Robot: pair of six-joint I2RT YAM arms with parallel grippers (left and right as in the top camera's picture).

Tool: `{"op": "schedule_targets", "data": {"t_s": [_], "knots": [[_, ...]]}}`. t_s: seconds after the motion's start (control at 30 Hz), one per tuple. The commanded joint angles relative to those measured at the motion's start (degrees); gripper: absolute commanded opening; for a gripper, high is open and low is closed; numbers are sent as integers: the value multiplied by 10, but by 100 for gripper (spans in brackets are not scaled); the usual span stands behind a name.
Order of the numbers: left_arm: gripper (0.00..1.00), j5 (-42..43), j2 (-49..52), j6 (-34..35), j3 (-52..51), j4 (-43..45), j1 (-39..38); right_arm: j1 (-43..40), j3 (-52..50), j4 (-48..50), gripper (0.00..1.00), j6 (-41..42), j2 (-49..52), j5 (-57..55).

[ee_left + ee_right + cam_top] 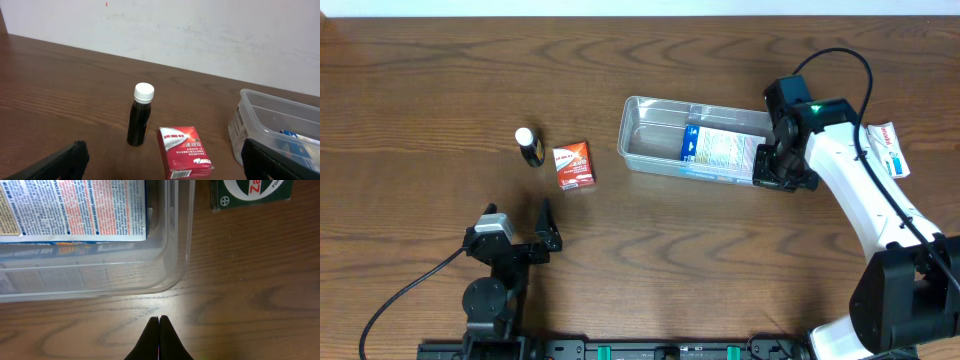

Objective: Pack container
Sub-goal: 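Raise the right gripper and withdraw it right of the container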

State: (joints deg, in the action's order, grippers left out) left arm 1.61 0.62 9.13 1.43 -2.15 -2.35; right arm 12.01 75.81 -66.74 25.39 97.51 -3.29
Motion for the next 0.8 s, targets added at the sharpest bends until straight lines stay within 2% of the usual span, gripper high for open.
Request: {"op": "schedule_targets", "data": {"t_s": [0.0, 0.3, 0.77], "knots": [[98, -1, -2, -5, -12, -18, 0, -4, -21, 12, 1, 18, 0, -8], [98, -1, -2, -5, -12, -18, 0, -4, -40, 78, 1, 11, 0, -8], [98, -1, -2, -5, -12, -18, 0, -4, -40, 82, 2, -24, 0, -34]]}}
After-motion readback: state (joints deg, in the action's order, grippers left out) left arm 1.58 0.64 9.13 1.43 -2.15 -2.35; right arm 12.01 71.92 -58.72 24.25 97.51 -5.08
